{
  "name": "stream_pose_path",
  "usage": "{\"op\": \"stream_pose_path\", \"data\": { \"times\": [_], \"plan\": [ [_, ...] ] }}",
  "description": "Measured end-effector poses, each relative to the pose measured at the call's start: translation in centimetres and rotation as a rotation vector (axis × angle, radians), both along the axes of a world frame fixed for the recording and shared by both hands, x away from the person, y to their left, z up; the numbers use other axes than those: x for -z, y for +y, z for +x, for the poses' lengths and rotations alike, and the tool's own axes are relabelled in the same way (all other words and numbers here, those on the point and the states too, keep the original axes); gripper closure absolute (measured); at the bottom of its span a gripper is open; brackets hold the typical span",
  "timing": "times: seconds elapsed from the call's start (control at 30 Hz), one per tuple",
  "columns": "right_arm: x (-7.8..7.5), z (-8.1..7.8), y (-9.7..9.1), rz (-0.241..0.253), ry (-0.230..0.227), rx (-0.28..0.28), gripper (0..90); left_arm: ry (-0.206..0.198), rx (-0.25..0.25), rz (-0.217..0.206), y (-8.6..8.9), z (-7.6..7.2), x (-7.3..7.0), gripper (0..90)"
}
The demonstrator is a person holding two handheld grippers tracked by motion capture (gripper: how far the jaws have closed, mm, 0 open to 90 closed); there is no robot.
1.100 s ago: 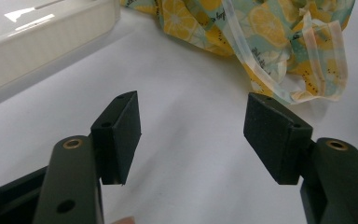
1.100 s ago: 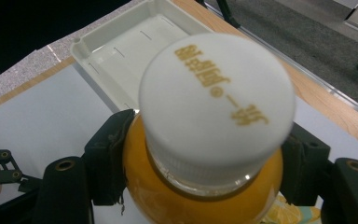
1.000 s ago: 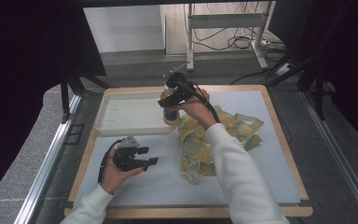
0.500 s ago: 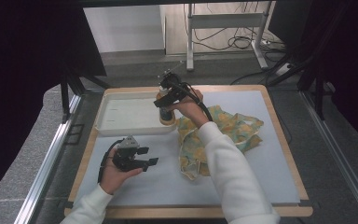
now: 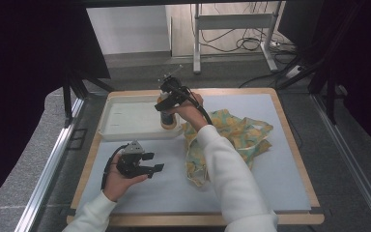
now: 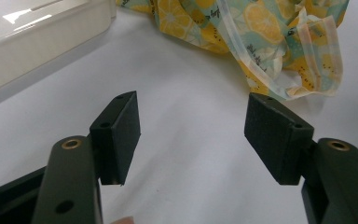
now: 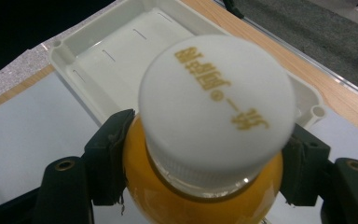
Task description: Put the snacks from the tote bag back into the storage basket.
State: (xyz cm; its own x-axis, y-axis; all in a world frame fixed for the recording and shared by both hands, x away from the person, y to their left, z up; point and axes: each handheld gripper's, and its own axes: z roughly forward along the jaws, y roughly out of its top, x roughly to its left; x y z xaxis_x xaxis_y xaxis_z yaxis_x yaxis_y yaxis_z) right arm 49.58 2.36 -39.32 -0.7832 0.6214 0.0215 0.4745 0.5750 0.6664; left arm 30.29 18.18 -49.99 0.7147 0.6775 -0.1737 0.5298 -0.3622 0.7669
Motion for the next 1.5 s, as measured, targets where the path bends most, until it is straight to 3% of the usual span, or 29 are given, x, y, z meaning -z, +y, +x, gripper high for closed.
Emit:
{"op": "stream_pose_path", "data": {
  "times": [0.37,0.63,0.77,0.93,1.07,1.5],
  "plan": [
    [2.2,0.9,1.0,-0.022,0.017,0.022,29.7,0.006,-0.005,-0.006,0.1,0.0,0.0,36.0],
    [3.6,1.0,1.4,-0.075,0.017,0.033,29.6,-0.002,-0.004,-0.002,0.2,0.0,-0.1,35.9],
    [3.9,1.0,1.2,-0.063,0.026,0.037,29.5,-0.001,-0.005,-0.002,0.2,0.0,-0.1,35.8],
    [3.8,0.9,0.9,-0.067,0.044,0.028,27.5,0.003,-0.006,-0.002,0.1,-0.1,-0.1,35.7],
    [3.1,0.4,0.6,-0.025,0.008,0.034,21.3,0.002,-0.006,0.003,0.0,-0.1,-0.1,35.7],
    [0.5,-1.7,-1.7,0.021,-0.014,0.010,19.8,-0.006,-0.001,0.016,0.1,0.0,-0.1,35.8]
  ]
}}
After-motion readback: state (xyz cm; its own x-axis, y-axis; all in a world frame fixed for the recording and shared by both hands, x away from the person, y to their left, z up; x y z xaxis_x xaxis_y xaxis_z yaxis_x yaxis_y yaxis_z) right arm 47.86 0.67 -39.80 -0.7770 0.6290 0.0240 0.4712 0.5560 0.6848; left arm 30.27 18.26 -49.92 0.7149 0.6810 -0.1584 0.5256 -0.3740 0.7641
